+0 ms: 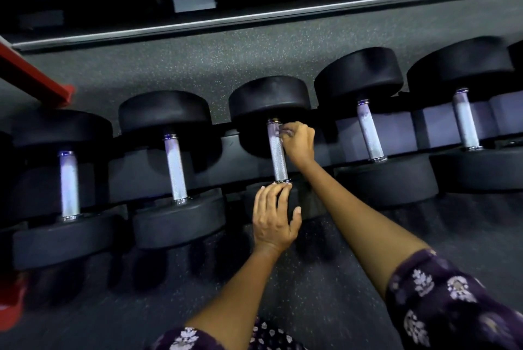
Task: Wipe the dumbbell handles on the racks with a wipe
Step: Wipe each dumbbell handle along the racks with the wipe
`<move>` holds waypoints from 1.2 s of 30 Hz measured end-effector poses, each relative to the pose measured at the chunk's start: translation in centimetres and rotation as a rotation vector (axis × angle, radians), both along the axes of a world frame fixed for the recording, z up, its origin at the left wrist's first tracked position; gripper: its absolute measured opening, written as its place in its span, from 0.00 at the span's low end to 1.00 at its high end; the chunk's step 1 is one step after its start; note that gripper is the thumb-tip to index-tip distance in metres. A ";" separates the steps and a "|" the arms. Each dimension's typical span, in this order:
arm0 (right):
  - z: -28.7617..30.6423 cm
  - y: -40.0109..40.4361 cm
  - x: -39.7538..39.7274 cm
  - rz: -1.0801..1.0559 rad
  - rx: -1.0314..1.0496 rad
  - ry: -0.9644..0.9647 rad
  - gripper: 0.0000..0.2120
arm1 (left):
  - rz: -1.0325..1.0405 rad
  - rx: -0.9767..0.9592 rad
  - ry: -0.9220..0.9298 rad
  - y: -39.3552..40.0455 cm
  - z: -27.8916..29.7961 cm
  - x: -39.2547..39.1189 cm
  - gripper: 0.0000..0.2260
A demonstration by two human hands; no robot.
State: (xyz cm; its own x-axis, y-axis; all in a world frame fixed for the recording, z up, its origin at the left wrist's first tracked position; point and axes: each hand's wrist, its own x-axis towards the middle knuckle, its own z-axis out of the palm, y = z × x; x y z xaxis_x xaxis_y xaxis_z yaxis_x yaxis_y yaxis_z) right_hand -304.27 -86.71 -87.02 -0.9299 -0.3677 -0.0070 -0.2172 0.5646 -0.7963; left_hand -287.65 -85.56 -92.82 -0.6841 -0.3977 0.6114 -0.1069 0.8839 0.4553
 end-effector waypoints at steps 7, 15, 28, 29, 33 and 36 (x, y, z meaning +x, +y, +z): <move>0.1 -0.9 -0.9 -0.131 -0.056 -0.094 0.08 | -0.007 0.006 0.002 -0.1 -0.1 -0.1 0.19; 1.1 -1.5 -0.2 -0.141 -0.063 -0.021 0.07 | -0.015 0.037 -0.002 -0.1 0.0 -0.1 0.19; -0.4 -1.2 1.4 0.103 0.091 0.237 0.06 | -0.061 0.234 -0.109 -0.5 1.4 0.3 0.15; -0.5 -0.9 1.0 0.092 0.102 0.196 0.06 | -0.047 0.296 -0.100 -0.8 1.7 0.1 0.13; -0.2 -0.8 0.5 0.061 0.097 0.185 0.05 | 0.121 0.595 -0.029 -1.6 2.8 -1.5 0.10; -0.9 -0.6 0.8 0.258 0.098 0.347 0.04 | 0.078 0.492 -0.086 -2.2 2.4 -1.5 0.11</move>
State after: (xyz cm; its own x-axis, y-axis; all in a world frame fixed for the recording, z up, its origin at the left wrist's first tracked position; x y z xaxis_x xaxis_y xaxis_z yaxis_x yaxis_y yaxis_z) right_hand -303.49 -87.30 -87.90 -0.7614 -0.6011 0.2429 -0.6059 0.5263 -0.5966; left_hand -289.13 -87.73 -90.42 -0.6802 -0.6768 0.2815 -0.2196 0.5545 0.8027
